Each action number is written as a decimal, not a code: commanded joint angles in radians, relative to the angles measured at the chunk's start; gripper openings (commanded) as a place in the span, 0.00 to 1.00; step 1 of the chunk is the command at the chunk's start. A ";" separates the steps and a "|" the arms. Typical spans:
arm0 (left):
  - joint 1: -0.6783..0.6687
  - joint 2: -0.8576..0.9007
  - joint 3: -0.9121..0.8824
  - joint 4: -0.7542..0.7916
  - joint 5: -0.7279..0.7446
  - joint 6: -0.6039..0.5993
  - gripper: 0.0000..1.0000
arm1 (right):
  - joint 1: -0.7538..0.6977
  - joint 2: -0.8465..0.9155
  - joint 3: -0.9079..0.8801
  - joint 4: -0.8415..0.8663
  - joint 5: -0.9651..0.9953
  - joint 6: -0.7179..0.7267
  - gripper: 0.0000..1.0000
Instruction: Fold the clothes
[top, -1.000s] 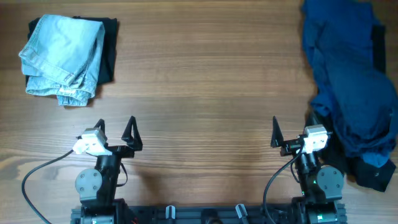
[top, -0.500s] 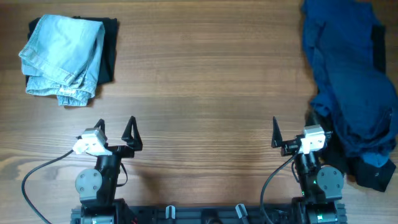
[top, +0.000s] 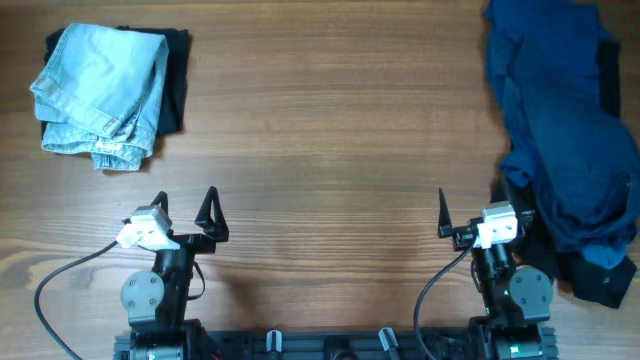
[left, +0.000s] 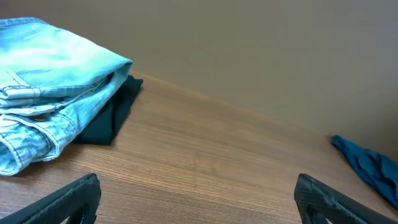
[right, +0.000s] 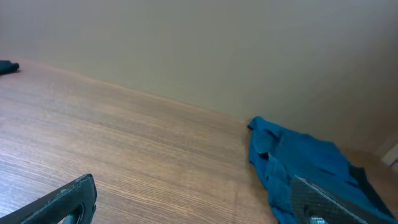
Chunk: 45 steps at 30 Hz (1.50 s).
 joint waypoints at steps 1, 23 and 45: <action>-0.006 0.002 -0.004 -0.004 -0.014 0.016 1.00 | -0.006 -0.013 -0.001 0.002 -0.001 -0.016 1.00; -0.006 0.370 0.389 -0.137 0.154 -0.036 1.00 | -0.006 0.204 0.305 0.011 -0.135 0.356 1.00; -0.011 1.295 1.492 -0.940 0.217 0.153 1.00 | -0.006 1.421 1.508 -0.799 -0.327 0.099 1.00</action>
